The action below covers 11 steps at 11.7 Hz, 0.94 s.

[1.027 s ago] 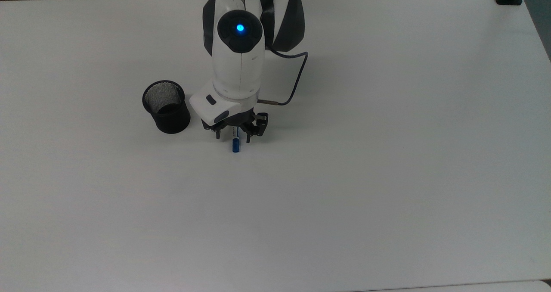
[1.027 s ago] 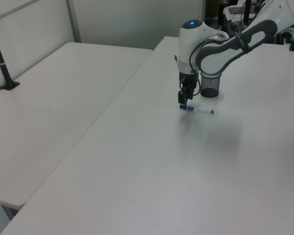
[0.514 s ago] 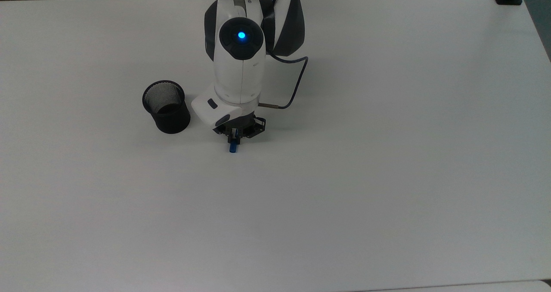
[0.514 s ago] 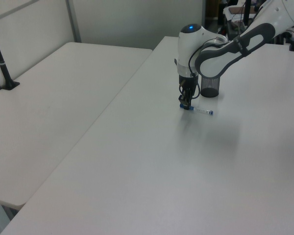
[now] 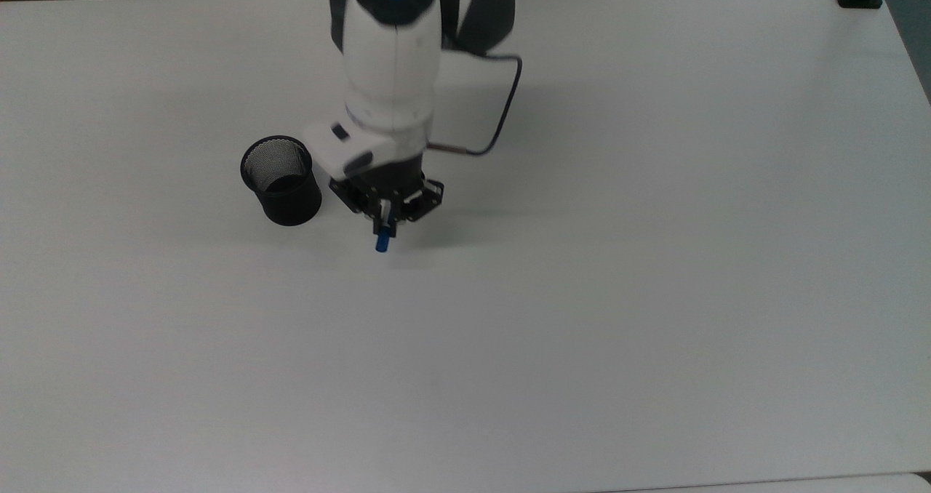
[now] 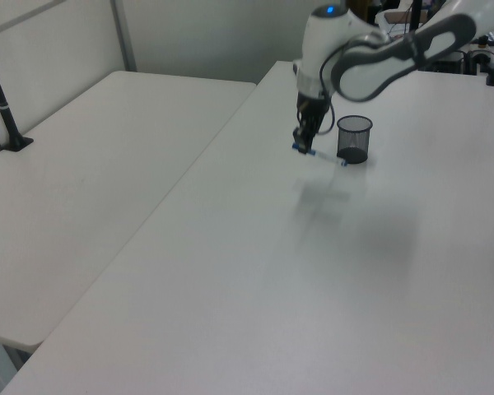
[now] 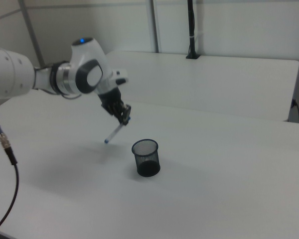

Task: Insert the marker
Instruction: 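Lift the marker and carry it over the black mesh cup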

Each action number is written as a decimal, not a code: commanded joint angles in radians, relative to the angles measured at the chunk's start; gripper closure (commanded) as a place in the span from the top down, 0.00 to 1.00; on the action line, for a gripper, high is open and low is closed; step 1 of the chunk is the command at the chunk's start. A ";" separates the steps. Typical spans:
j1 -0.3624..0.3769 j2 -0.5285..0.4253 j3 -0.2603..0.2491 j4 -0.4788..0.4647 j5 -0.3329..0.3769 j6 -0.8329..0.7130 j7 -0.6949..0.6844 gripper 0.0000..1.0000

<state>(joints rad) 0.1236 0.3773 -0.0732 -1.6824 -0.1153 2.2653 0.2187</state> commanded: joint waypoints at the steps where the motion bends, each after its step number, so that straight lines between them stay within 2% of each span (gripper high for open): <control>1: -0.048 -0.182 0.003 -0.072 -0.015 0.003 -0.011 0.00; 5: -0.146 -0.363 0.003 -0.262 -0.004 0.100 -0.237 0.00; 7: -0.179 -0.377 0.003 -0.339 -0.006 0.230 -0.251 0.00; 9: -0.215 -0.371 0.003 -0.426 -0.006 0.455 -0.251 0.00; 11: -0.234 -0.354 0.003 -0.462 -0.017 0.569 -0.252 0.00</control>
<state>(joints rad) -0.0888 0.0403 -0.0770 -2.0720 -0.1154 2.7133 -0.0156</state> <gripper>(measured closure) 0.837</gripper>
